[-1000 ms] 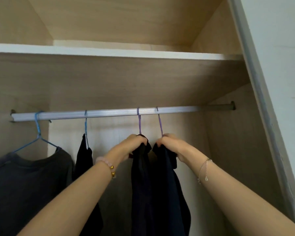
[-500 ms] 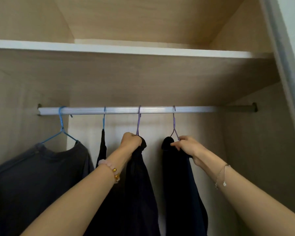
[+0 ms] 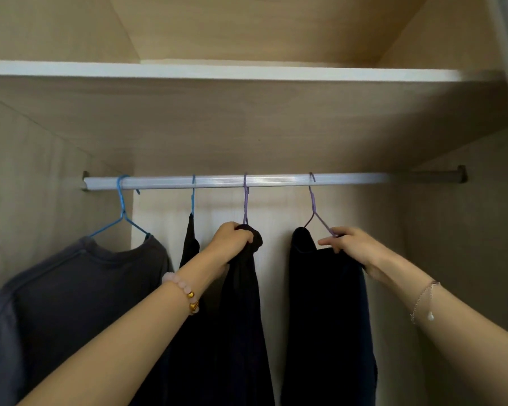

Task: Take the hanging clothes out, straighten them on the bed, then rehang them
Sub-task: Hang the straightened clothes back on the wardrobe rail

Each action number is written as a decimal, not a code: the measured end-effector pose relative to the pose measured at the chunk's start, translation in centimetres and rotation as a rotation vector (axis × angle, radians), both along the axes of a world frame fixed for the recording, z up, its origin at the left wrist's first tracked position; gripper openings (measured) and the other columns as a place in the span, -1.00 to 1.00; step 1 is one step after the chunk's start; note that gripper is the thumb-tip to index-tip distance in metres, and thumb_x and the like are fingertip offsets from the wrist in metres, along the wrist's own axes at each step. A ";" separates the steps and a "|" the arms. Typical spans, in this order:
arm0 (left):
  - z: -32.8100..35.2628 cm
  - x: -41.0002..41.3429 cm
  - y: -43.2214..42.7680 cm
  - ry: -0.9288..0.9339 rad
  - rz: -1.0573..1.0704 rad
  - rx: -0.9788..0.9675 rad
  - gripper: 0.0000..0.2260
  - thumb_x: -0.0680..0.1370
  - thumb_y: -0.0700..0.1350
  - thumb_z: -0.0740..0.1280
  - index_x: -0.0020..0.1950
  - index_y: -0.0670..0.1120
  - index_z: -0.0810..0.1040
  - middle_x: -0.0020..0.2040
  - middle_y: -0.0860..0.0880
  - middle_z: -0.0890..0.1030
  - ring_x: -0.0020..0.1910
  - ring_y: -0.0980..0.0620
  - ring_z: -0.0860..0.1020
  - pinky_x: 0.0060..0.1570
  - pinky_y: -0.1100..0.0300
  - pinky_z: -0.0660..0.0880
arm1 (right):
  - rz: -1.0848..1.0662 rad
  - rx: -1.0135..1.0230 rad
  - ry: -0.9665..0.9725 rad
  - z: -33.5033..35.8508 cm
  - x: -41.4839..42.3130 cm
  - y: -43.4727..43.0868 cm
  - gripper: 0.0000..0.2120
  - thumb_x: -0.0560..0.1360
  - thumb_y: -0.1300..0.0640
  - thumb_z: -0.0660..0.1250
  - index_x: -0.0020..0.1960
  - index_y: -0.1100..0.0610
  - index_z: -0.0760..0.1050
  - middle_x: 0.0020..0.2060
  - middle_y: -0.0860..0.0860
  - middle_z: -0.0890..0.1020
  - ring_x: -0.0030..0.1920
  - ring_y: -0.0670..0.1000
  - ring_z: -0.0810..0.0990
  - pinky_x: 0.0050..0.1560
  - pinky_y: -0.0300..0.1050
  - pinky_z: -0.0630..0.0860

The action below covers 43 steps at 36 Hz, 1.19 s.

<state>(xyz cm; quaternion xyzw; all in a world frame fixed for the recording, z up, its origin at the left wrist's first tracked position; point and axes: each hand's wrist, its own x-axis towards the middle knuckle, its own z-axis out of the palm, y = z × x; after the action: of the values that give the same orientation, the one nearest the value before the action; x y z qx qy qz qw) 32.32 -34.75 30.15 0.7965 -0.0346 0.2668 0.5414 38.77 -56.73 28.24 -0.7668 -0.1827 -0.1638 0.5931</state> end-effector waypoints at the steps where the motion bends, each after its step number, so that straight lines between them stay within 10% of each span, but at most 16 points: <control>1: 0.0 -0.1 0.2 0.001 -0.005 0.007 -0.68 0.52 -0.28 0.24 0.27 -0.24 0.46 0.09 -0.20 0.57 0.02 -0.09 0.55 -0.13 0.19 0.51 | -0.008 0.000 -0.008 -0.1 0.2 -0.3 -0.56 0.55 0.33 0.25 0.41 0.33 0.34 0.05 0.32 0.63 -0.06 0.04 0.45 -0.17 -0.26 0.37; 5: -0.2 0.1 0.6 0.002 -0.023 0.009 -0.66 0.51 -0.23 0.27 0.30 -0.18 0.45 0.17 -0.18 0.56 0.14 -0.11 0.55 0.05 0.13 0.50 | 0.020 0.004 0.039 -0.5 0.6 -1.1 -0.53 0.55 0.41 0.14 0.45 0.26 0.30 0.22 0.23 0.57 -0.13 0.02 0.53 -0.34 -0.33 0.52; 12: -0.7 0.9 -1.2 -0.036 -0.057 0.011 -0.69 0.50 -0.31 0.22 0.24 -0.21 0.47 -0.08 -0.10 0.56 -0.23 0.05 0.53 -0.33 0.28 0.44 | 0.033 -0.002 0.046 -0.9 0.6 -0.8 -0.46 0.55 0.47 0.05 0.51 0.25 0.19 0.13 0.05 0.54 -0.17 0.01 0.55 -0.44 -0.38 0.53; 33: -1.2 2.6 -2.7 -0.055 -0.028 0.059 -0.63 0.46 -0.32 0.24 0.27 -0.17 0.46 0.10 -0.16 0.56 -0.02 -0.06 0.52 -0.19 0.23 0.47 | -0.199 0.024 0.027 -0.9 2.7 -5.9 -0.52 0.56 0.44 0.09 0.46 0.25 0.30 0.07 0.06 0.57 -0.04 0.12 0.54 -0.43 -0.35 0.49; 43: -1.0 2.3 -3.0 -0.036 -0.023 0.105 -0.64 0.47 -0.31 0.24 0.27 -0.17 0.45 0.11 -0.15 0.55 -0.03 -0.05 0.52 -0.14 0.21 0.46 | -0.199 -0.024 0.005 -1.1 2.2 -5.8 -0.58 0.56 0.41 0.14 0.41 0.27 0.36 0.22 0.18 0.56 0.24 0.24 0.53 0.29 0.05 0.44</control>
<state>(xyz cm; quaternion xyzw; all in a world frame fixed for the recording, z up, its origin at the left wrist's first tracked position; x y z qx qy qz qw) 34.60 -37.75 29.17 0.8184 -0.0675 0.2730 0.5012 40.99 -62.54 27.11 -0.7887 -0.1059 -0.2177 0.5651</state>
